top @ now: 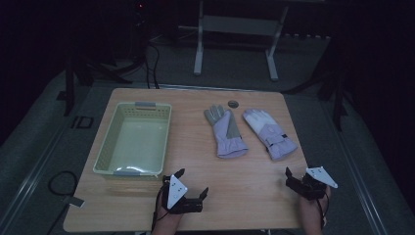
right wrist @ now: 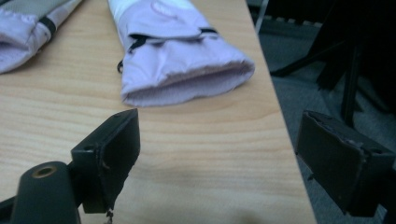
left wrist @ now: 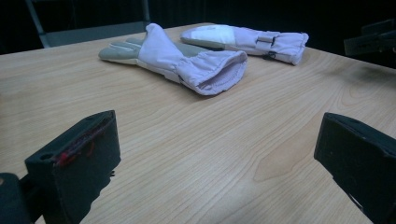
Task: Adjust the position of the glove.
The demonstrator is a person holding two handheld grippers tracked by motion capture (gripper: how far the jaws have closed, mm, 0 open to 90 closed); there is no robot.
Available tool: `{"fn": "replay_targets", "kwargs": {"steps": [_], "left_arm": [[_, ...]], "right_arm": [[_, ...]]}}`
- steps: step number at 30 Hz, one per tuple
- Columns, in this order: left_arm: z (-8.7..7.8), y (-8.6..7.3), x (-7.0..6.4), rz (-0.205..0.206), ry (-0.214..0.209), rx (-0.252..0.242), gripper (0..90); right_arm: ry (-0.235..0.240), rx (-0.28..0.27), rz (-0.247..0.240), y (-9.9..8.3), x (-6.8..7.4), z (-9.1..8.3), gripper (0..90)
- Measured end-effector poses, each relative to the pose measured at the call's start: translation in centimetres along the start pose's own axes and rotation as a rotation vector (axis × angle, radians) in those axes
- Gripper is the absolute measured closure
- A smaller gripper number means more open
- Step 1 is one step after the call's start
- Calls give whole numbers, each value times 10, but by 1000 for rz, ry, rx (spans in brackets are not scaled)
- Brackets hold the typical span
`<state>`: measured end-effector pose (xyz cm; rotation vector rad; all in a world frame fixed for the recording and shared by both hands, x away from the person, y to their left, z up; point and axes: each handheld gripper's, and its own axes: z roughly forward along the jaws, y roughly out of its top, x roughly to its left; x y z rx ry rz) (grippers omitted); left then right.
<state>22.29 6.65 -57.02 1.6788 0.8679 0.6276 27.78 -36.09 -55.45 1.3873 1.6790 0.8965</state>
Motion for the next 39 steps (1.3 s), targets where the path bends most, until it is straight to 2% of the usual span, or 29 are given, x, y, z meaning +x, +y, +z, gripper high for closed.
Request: {"fn": "replay_targets", "kwargs": {"steps": [2, 7, 10, 13, 17, 20, 21, 22, 23, 29, 30, 33, 34, 35, 36, 39], "left_arm": [[0, 0, 0, 0, 0, 0, 4], [0, 0, 0, -1, 0, 0, 4], [0, 0, 0, -1, 0, 1, 4], [0, 0, 0, 0, 1, 1, 4], [0, 0, 0, 0, 1, -1, 4], [0, 0, 0, 4, 0, 0, 4], [0, 0, 0, 4, 0, 0, 4], [0, 0, 0, 4, 1, -1, 4], [0, 0, 0, 4, 1, -1, 4], [0, 0, 0, 4, 1, 0, 4], [0, 0, 0, 7, -1, 1, 5], [0, 0, -1, 10, 0, 3, 4], [0, 0, -1, 9, 1, 1, 4], [0, 0, -1, 9, 1, 1, 4], [0, 0, 0, 5, 0, 1, 4], [1, 0, 0, 5, -5, 4, 4]], "right_arm": [[30, 35, 20, 1, -2, 2, 142], [11, 74, 55, 5, -9, 0, 145], [11, 70, 86, 10, -12, -5, 143], [35, 73, 94, 17, -12, -7, 111], [44, 72, 73, 24, -8, -9, 110], [85, 85, 57, 34, -7, -8, 110], [85, 85, 57, 34, -7, -8, 110], [110, 106, 62, 41, -9, -7, 111], [115, 112, 64, 43, -10, -6, 112], [121, 86, 68, 61, -13, -9, 145], [123, 70, 66, 70, -14, -12, 147], [123, 56, 65, 77, -15, -13, 149], [127, 47, 68, 86, -15, -15, 156], [127, 47, 68, 86, -15, -15, 156], [127, 27, 59, 95, -15, -18, 162], [132, 11, 57, 106, -14, -21, 163]]}}
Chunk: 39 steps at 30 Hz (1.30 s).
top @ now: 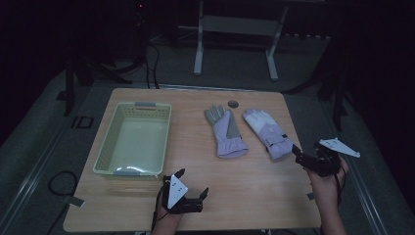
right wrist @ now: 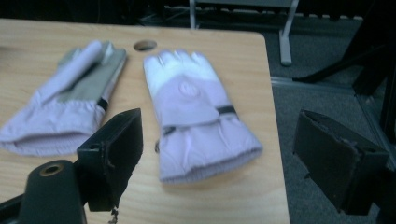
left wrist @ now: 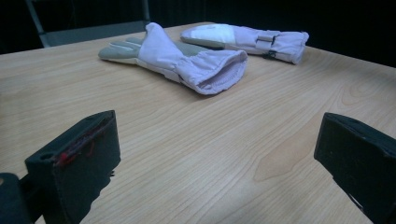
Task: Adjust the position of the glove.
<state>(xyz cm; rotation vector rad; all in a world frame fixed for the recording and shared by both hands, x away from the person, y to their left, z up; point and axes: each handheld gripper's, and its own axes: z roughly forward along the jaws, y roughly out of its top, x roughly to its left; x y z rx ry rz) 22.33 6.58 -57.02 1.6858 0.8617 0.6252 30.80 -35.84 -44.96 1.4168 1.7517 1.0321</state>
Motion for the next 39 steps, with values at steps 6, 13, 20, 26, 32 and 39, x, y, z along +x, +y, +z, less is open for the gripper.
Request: {"fn": "replay_targets", "kwargs": {"steps": [6, 13, 20, 26, 32, 39], "left_arm": [[0, 0, -1, 6, 2, 2, 4], [0, 0, 0, 6, 3, 2, 4], [0, 0, -1, 7, 2, 2, 4], [-1, 0, -1, 8, 1, -2, 5], [0, 0, -1, 9, 0, -2, 4], [0, 0, -1, 10, -4, -1, 4]], "right_arm": [[-5, -27, -34, 17, 5, -5, 208], [40, -48, -42, 43, 12, -7, 216], [78, -49, -56, 58, 23, -3, 225], [87, -35, -105, 70, 38, 4, 239], [137, -43, -118, 81, 52, 11, 256], [204, -59, -162, 94, 78, 21, 292]]}}
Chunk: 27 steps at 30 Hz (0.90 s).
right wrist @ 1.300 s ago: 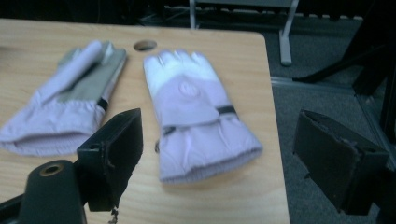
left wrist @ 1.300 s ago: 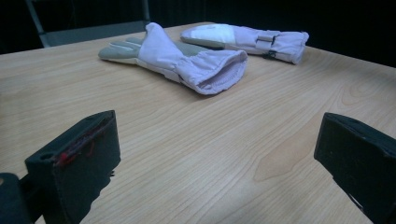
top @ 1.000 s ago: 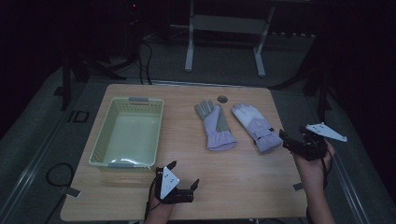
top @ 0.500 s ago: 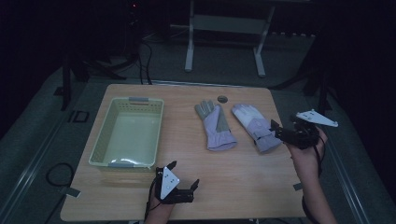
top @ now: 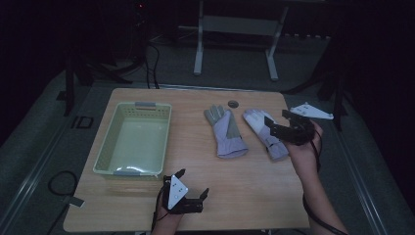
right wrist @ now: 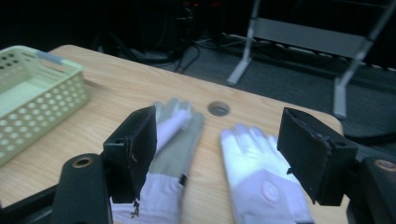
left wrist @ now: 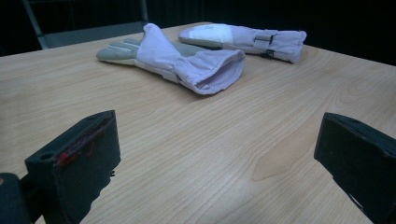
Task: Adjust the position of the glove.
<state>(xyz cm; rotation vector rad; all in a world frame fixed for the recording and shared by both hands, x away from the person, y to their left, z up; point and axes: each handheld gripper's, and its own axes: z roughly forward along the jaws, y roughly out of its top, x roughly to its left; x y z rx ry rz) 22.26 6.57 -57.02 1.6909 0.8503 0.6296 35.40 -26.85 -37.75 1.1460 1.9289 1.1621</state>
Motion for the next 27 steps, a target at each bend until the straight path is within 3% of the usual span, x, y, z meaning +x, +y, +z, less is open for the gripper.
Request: {"fn": "replay_targets", "kwargs": {"steps": [4, 8, 11, 18, 27], "left_arm": [[0, 0, 1, -20, -5, -3, 4], [0, 0, 1, -10, -6, -2, 4], [0, 0, 1, -6, -5, -2, 4], [0, 0, 0, -6, -11, -3, 5], [0, 0, 0, -7, -15, -5, 4]], "right_arm": [[44, 5, -17, 6, 10, 11, 316], [86, 23, -20, 11, 20, 25, 320], [91, 35, -29, 13, 26, 32, 327], [96, 100, -44, 8, 43, 73, 343], [104, 168, -28, -4, 47, 109, 364]]}}
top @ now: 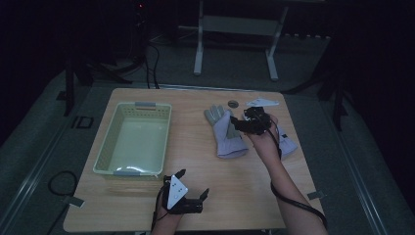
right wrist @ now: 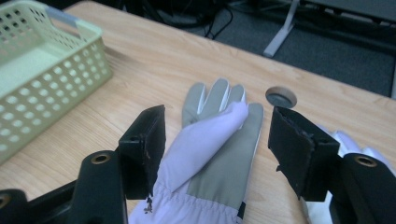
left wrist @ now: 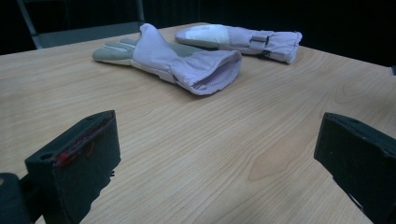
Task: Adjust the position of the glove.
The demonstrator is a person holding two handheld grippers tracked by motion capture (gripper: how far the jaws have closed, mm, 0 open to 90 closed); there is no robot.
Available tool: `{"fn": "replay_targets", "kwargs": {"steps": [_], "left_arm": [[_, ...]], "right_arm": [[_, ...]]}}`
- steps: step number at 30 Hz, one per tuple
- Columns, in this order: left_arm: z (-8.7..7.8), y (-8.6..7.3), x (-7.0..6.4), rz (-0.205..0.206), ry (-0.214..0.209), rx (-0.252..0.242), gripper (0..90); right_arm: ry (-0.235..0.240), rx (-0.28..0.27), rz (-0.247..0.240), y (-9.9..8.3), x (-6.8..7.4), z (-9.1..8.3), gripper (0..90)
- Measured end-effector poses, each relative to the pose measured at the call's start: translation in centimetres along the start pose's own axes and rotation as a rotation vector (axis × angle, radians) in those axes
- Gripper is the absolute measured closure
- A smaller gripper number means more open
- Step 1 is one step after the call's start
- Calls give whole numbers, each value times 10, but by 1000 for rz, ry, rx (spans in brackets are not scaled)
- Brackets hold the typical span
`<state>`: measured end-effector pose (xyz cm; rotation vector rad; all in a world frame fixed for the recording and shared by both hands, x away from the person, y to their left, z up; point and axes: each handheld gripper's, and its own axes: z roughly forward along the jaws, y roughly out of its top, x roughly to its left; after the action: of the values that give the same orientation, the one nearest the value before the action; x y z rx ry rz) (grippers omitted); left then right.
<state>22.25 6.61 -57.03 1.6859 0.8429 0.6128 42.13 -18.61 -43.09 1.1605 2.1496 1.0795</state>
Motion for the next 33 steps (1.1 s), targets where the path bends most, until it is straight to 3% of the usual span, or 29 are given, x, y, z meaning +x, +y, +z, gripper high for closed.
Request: {"fn": "replay_targets", "kwargs": {"steps": [3, 15, 16, 24, 33], "left_arm": [[0, 0, 0, 1, -3, 0, 4], [0, 0, 0, 2, -6, 1, 5], [0, 0, 0, 3, -6, 1, 5], [0, 0, 0, 1, -8, 1, 4], [0, 0, 1, -2, -9, -2, 5]], "right_arm": [[4, 33, 13, -5, -4, 15, 392], [-7, 106, 14, -18, -10, 44, 438], [-17, 130, 8, -24, -12, 54, 447], [-26, 191, 14, -35, -18, 73, 459], [-22, 219, 33, -44, -17, 88, 464]]}}
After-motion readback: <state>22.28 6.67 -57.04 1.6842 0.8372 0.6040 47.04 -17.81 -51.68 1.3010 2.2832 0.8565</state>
